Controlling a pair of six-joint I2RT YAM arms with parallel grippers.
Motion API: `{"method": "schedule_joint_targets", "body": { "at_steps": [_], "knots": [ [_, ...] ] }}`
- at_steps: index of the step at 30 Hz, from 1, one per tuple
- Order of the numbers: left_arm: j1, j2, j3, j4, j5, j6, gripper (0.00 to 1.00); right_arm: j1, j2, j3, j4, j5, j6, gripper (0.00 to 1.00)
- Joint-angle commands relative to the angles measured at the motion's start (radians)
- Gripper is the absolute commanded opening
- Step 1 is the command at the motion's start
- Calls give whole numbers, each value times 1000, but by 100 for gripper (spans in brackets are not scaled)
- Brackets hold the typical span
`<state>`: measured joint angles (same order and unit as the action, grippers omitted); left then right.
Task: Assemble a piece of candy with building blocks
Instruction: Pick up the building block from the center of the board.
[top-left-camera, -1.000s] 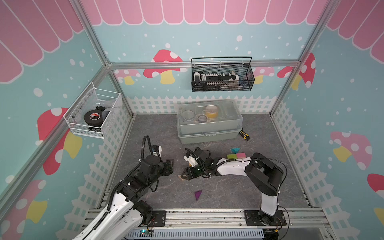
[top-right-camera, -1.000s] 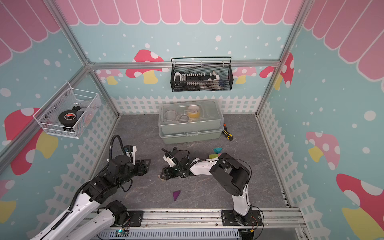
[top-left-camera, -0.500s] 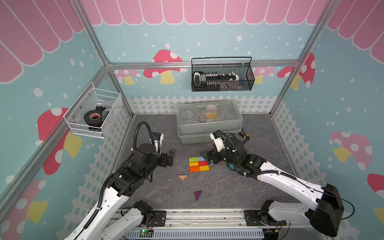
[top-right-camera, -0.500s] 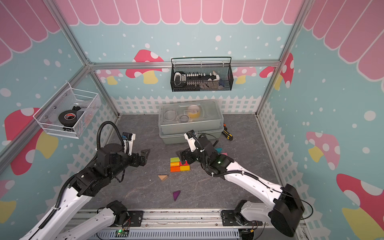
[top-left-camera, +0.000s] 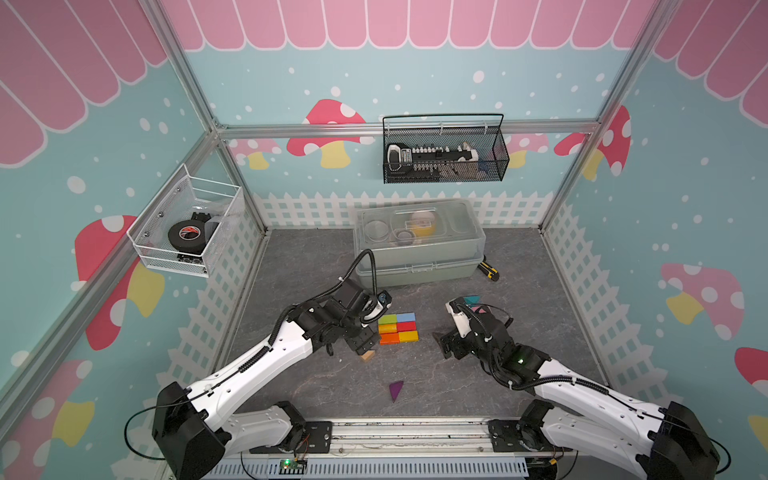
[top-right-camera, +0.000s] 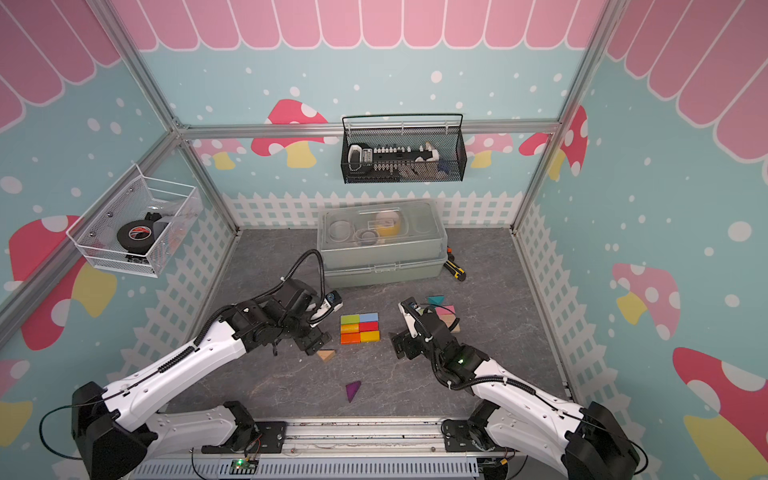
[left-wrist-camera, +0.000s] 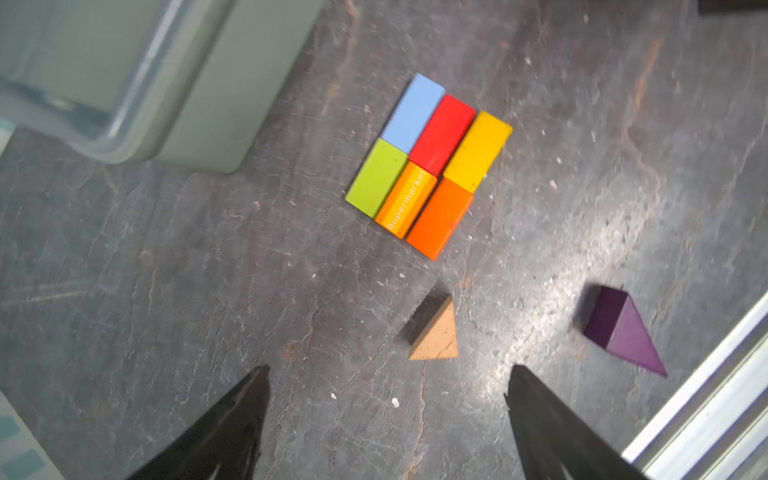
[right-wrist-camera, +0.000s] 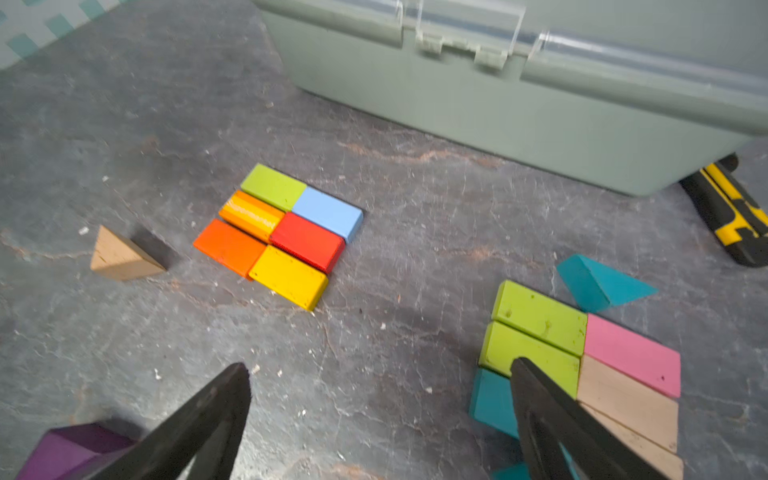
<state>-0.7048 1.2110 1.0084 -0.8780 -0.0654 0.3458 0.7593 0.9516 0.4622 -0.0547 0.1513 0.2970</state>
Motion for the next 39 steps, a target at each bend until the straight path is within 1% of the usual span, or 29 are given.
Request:
{"method": "schedule_joint_targets", "body": {
  "at_steps": [1, 4, 7, 11, 18, 23, 27, 34, 39],
  "knots": [
    [-4, 30, -44, -26, 12, 215, 87, 0, -50, -32, 21, 41, 4, 97],
    [9, 105, -42, -19, 45, 278, 85, 0, -70, -48, 21, 37, 8, 97],
    [24, 199, -12, -36, 67, 301, 80, 0, -80, -60, 21, 42, 12, 97],
    [40, 272, -12, -34, 108, 327, 79, 0, -101, -73, 13, 53, 16, 97],
    [43, 294, -60, 25, 120, 354, 77, 0, -119, -79, 15, 52, 20, 97],
    [49, 323, -46, 21, 115, 360, 73, 0, -113, -79, 16, 50, 24, 97],
    [57, 331, -61, 22, 99, 370, 73, 0, -108, -78, 19, 45, 25, 97],
    [57, 341, -79, 21, 109, 373, 72, 0, -98, -76, 19, 44, 27, 97],
    [52, 352, -78, 21, 120, 375, 66, 0, -100, -76, 19, 41, 28, 97]
  ]
}}
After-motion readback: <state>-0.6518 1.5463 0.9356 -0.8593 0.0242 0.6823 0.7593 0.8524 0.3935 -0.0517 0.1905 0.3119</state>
